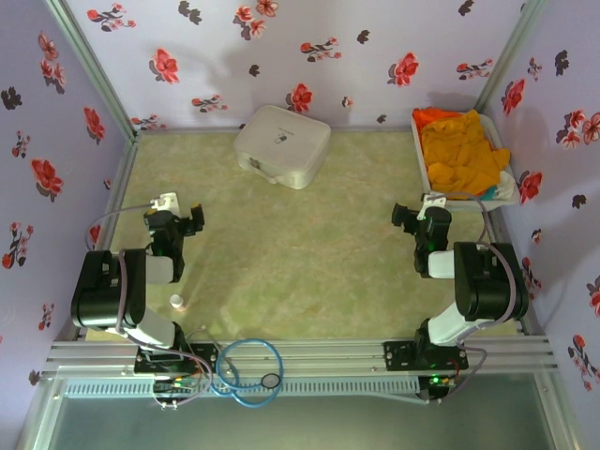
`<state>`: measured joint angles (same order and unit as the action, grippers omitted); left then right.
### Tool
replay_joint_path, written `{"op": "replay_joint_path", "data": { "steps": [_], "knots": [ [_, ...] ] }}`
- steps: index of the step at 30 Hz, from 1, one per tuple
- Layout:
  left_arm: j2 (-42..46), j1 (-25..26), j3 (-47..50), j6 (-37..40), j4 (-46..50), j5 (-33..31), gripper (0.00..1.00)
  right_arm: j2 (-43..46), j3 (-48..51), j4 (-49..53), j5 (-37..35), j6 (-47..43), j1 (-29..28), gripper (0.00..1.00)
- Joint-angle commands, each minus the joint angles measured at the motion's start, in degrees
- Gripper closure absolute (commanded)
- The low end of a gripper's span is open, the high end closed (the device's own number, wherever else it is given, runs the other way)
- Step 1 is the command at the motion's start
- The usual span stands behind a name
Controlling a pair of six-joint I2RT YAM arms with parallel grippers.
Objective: Fold and stack the t-shirts
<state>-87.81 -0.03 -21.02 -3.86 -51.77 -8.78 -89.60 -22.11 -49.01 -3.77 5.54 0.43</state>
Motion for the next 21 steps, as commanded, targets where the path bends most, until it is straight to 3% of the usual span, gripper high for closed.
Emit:
{"op": "replay_joint_path", "data": {
  "steps": [1,5,11,13,17,21],
  "knots": [
    [1.11,0.49,0.38,1.62,-1.33,0.16,0.0,1.15,-0.02,-1.59,-3.83,-1.6,-1.33,0.01],
    [6.38,3.25,0.71,3.56,2.23,-6.79,0.0,7.42,-0.65,5.14,-11.71,-1.41,-3.45,0.01],
    [12.48,6.48,-8.12,-0.86,23.18,-17.37,0.0,14.9,-9.39,26.55,-15.04,2.04,-4.56,0.01],
    [12.9,6.84,-10.16,-2.09,25.68,-17.81,0.0,16.15,-11.21,29.37,-15.03,4.17,-4.64,0.01],
    [14.82,6.99,-17.18,-7.4,36.63,-16.18,0.0,15.75,-21.35,45.65,-26.96,16.77,-4.26,0.01],
    [14.3,6.99,-25.81,-9.64,47.57,-10.99,0.0,10.04,-35.56,62.04,-25.61,18.54,-3.91,0.01]
  ]
}}
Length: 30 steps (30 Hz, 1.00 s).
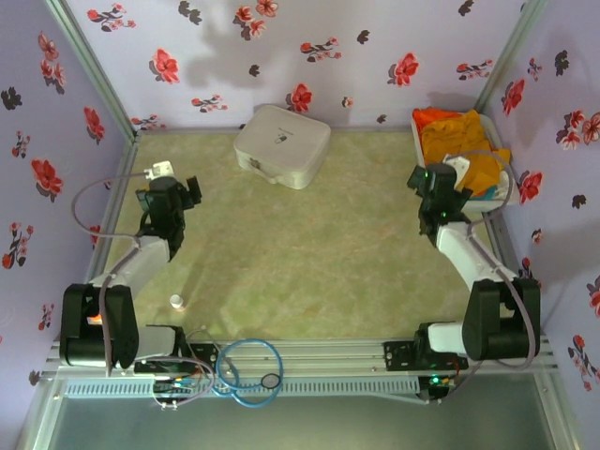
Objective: Fold and stack the t-shirts
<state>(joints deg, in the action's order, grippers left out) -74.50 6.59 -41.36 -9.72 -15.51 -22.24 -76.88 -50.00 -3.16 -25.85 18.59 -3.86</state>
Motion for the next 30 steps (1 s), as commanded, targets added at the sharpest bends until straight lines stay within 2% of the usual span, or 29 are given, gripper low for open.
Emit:
{"op": "replay_joint_path", "data": {
  "steps": [1,3,8,11,14,18,21,24,27,30],
  "knots": [
    [0.79,0.42,-7.12,-4.58,13.72,3.85,0.0,-4.05,-10.3,19.02,-2.59,6.23,0.78,0.01],
    [0.67,0.79,-10.41,-6.49,18.9,7.35,0.0,-6.54,-15.47,23.93,-0.41,9.13,2.54,0.01],
    [2.73,2.97,-11.77,-7.95,25.54,14.48,0.0,-11.72,-22.77,27.78,4.19,15.91,6.36,0.01],
    [4.36,3.47,-12.54,-8.48,32.27,15.42,0.03,-15.26,-26.41,28.3,5.12,17.43,7.14,0.07],
    [7.41,3.65,-10.87,-8.72,35.04,15.98,0.07,-19.82,-30.76,30.43,6.32,18.02,8.22,0.14],
    [10.61,3.69,-9.62,-10.73,38.88,16.43,0.09,-25.39,-34.58,31.42,11.08,20.02,10.0,0.18],
    [11.83,3.87,-8.35,-12.29,39.06,19.04,0.08,-28.68,-36.2,31.2,14.52,22.09,10.84,0.21],
    [12.23,3.93,-7.65,-12.48,39.74,20.77,0.08,-31.12,-37.34,31.36,14.51,22.37,10.97,0.24],
    [12.88,3.96,-6.42,-13.52,39.77,22.64,0.08,-32.96,-37.94,31.22,14.49,22.28,11.09,0.3],
    [13.97,4.0,-5.24,-15.11,39.56,24.09,0.08,-34.29,-38.33,31.03,14.53,22.19,11.41,0.46]
  ]
}}
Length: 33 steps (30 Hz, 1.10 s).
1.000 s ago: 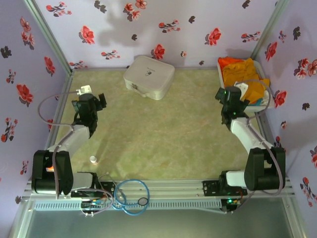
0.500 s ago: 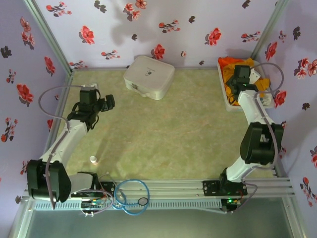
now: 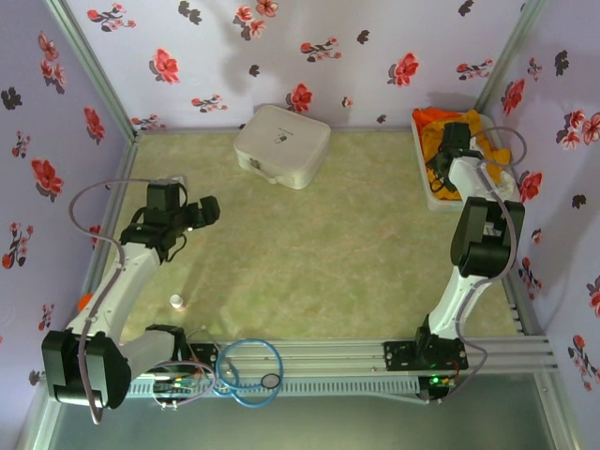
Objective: Fold and stack the t-shirts
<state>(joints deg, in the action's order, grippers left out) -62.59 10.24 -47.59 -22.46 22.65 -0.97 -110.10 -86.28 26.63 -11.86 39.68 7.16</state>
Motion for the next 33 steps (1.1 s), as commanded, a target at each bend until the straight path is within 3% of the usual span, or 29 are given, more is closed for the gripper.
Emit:
{"op": "replay_joint_path", "data": {
  "steps": [1,4,8,13,20,30,33],
  "knots": [
    [2.48,0.39,1.62,-2.77,1.0,2.97,0.08,-1.31,-2.22,1.31,0.71,1.2,0.49,0.55],
    [3.25,0.33,3.06,-3.38,-0.06,2.92,0.08,-0.88,-1.82,0.29,1.32,1.5,0.49,0.81],
    [2.75,0.34,2.73,-2.99,0.52,2.95,0.09,1.03,-1.04,0.0,0.28,1.41,0.49,1.0],
    [2.74,0.37,2.94,-2.9,0.48,2.96,0.09,7.34,3.48,-3.93,-2.0,0.97,0.44,1.0],
    [2.56,0.31,2.44,-4.29,-0.17,3.94,0.09,13.54,3.96,-3.0,0.65,-3.44,-0.76,1.0],
    [0.03,0.32,-0.79,-3.7,0.93,4.07,0.09,26.27,10.52,-5.41,-1.9,-14.61,-8.8,1.0],
    [-0.34,0.37,-1.05,-3.98,0.33,4.56,0.09,29.68,11.91,-5.89,1.88,-18.81,-11.99,1.0]
  ]
}}
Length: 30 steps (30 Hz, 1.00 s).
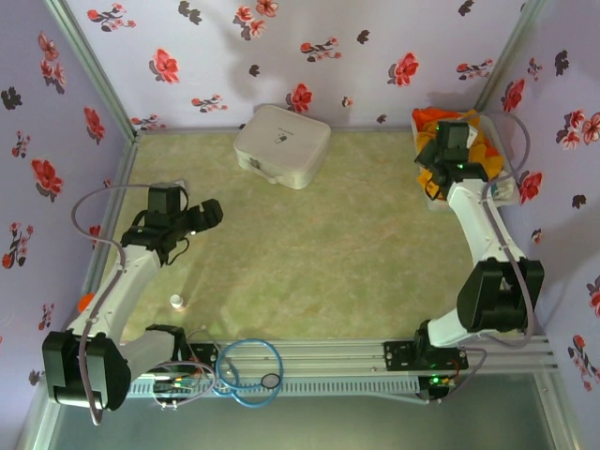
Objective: Fold and stack the t-shirts
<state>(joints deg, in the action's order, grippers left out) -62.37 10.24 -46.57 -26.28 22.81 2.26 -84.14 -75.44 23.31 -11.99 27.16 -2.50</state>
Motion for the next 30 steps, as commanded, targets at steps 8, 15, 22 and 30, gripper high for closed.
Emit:
{"op": "replay_joint_path", "data": {
  "steps": [8,15,22,30],
  "knots": [
    [-2.53,0.23,-4.78,0.62,1.09,1.47,0.07,9.14,2.05,3.58,4.64,-18.69,-18.08,1.0],
    [-3.87,0.03,-7.57,1.67,2.53,1.43,0.06,8.71,9.79,0.85,5.29,-15.94,-32.89,1.0],
    [-4.81,-0.14,-8.89,2.11,4.42,1.4,0.06,-0.78,17.37,-14.43,10.85,-4.58,-44.3,1.0],
    [-4.74,-0.3,-9.07,3.87,6.97,-1.31,0.07,-11.25,10.53,-21.17,14.1,-1.93,-53.02,0.86]
  ]
}}
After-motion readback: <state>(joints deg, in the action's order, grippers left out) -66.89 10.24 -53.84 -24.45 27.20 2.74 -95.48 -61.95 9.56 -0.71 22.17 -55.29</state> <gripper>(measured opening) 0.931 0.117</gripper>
